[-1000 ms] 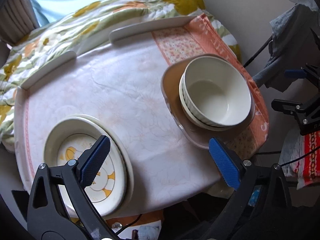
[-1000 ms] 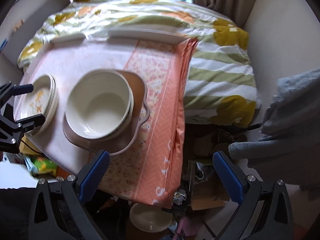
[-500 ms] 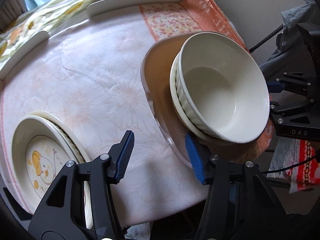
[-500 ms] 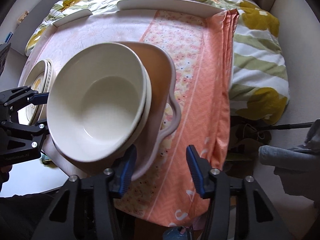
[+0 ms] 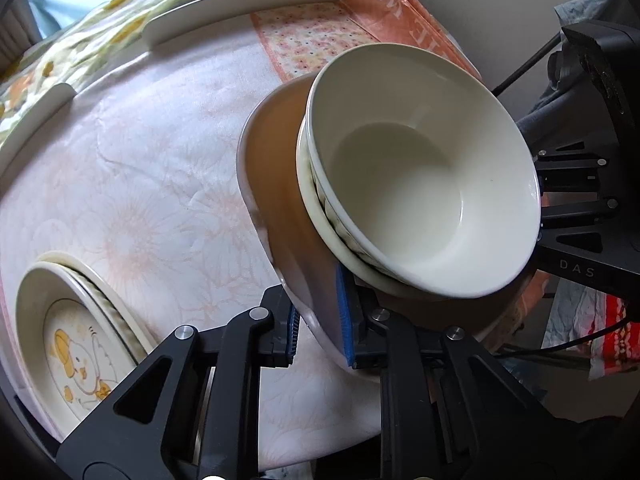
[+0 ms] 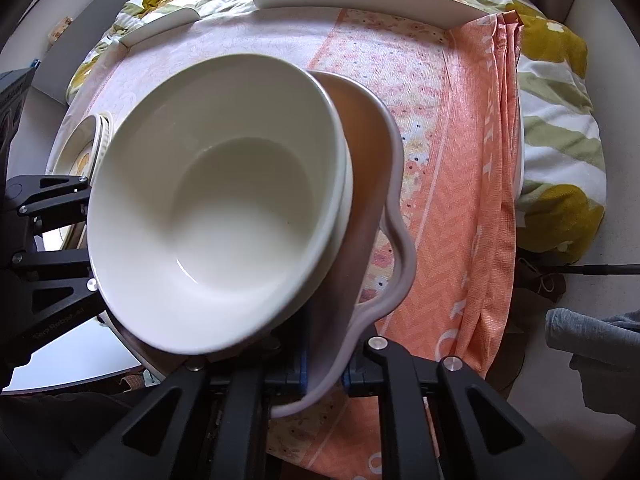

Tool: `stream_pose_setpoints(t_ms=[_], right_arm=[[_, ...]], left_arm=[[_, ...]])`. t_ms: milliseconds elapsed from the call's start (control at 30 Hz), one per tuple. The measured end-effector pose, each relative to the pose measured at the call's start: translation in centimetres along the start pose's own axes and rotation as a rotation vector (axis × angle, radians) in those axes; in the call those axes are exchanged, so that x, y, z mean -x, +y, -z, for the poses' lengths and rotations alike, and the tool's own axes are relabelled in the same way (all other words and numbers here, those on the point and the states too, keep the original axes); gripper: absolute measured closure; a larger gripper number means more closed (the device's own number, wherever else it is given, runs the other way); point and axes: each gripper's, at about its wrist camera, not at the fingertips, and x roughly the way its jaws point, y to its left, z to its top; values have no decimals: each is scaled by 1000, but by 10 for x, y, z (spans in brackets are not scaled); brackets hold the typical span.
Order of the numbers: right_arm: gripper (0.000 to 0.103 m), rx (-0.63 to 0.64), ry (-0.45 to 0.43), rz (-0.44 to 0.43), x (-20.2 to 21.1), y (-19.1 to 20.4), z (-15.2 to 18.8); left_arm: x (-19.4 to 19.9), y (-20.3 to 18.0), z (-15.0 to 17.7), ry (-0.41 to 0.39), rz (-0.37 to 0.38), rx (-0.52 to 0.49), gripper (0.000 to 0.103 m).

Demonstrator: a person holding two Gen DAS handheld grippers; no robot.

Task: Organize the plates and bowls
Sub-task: 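Lift the pink dish with bowls, lower it onto the duck plate, open both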

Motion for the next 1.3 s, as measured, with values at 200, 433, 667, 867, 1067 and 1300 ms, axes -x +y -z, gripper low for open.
stream_pose_setpoints(t_ms=[200, 433, 667, 867, 1067, 1300], right_arm=[[92, 19, -24, 11, 4, 5, 7], [92, 42, -63, 31, 19, 11, 10], [92, 88, -104, 59, 54, 33, 2], [92, 102, -138, 72, 80, 72, -10], [92, 92, -178, 78, 91, 129, -17], [92, 88, -178, 49, 73, 194, -30]], left_arm=[[5, -2, 2, -11, -3, 6, 89], [26, -3, 5, -61, -23, 8, 89], [70, 5, 11, -121, -43, 23, 89], [114, 28, 29, -182, -58, 21, 89], [148, 70, 59, -212, -67, 16, 89], [162, 136, 100, -193, -78, 16, 89]])
